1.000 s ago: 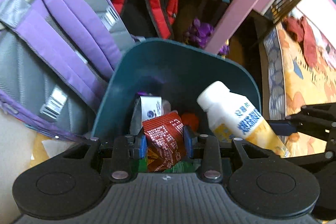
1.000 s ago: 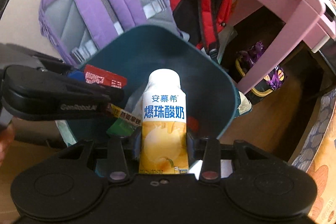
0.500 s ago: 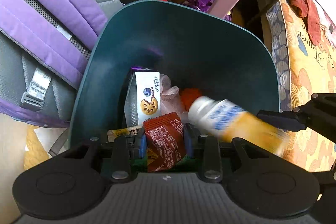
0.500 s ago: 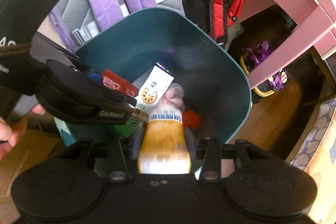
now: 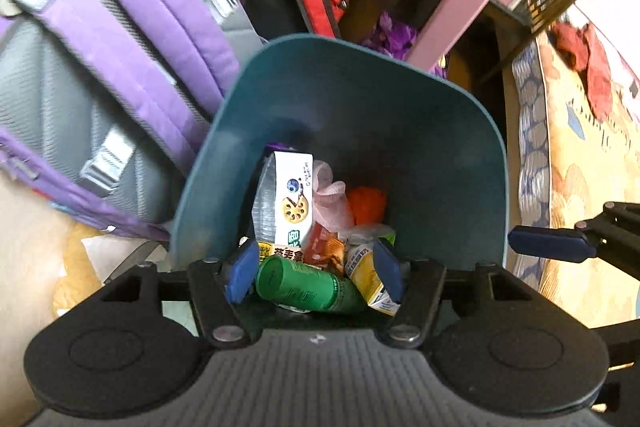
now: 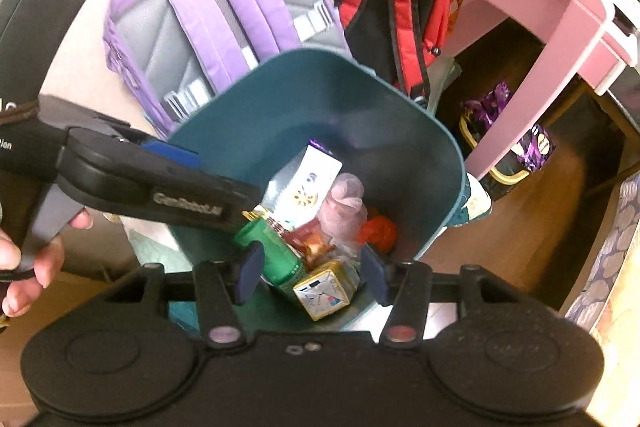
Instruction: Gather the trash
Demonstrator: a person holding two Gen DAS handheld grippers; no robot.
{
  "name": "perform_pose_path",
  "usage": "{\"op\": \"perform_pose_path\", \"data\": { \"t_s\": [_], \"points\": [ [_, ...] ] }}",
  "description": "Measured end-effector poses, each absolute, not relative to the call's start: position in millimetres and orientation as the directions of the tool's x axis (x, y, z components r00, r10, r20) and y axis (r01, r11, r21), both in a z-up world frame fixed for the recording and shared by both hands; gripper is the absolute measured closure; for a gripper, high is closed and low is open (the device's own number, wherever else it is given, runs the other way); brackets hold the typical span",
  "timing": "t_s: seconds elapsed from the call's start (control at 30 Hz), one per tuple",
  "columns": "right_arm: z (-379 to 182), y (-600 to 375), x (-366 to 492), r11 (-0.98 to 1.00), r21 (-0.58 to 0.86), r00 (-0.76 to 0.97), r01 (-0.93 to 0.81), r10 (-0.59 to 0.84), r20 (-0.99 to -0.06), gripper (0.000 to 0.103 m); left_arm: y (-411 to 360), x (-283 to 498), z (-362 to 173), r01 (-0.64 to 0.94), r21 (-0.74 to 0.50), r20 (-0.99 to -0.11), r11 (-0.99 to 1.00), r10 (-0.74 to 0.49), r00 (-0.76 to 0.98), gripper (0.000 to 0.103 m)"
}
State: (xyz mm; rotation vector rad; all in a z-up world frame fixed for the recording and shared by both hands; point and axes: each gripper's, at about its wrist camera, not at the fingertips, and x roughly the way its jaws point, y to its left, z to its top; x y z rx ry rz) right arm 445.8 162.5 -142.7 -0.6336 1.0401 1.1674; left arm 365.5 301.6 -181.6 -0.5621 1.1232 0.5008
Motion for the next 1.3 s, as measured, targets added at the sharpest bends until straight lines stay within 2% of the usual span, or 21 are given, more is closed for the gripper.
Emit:
{"op": "perform_pose_path", "data": {
  "t_s": [0.37,0.7,0.77,0.93,1.3],
  "points": [
    [-92.5,106.9,441.5,0.246,0.166,0.01,-0.955,0.586,-0.81,0.039,257.2,326.5,-112.6,-0.669,-0.142,-0.86,0.729,0.244,0.448,0.035],
    [-36.4,33.5,451.1,0.159,0.203,-0.02,-0.966,0.739,-0.673,0.033,177.2,309.7,-42.6,-0.719,-0.109,-0.756,0.687,0.412,0.509,0.031],
    [-24.5,16.8,454.3,0.137,0.204,-0.026,-0.969,0.767,-0.641,0.026,160.0,307.6,-30.5,-0.732,-0.109,-0.734,0.673,0.442,0.515,0.031],
    [0.8,-24.0,462.1,0.095,0.207,-0.04,-0.974,0.823,-0.566,0.021,115.0,303.8,-3.7,-0.755,-0.103,-0.681,0.647,0.507,0.528,0.024],
    [32.4,-86.5,477.2,0.03,0.196,-0.067,-0.98,0.88,-0.47,0.006,45.7,295.3,29.2,-0.803,-0.114,-0.627,0.585,0.584,0.515,0.022]
  ]
}}
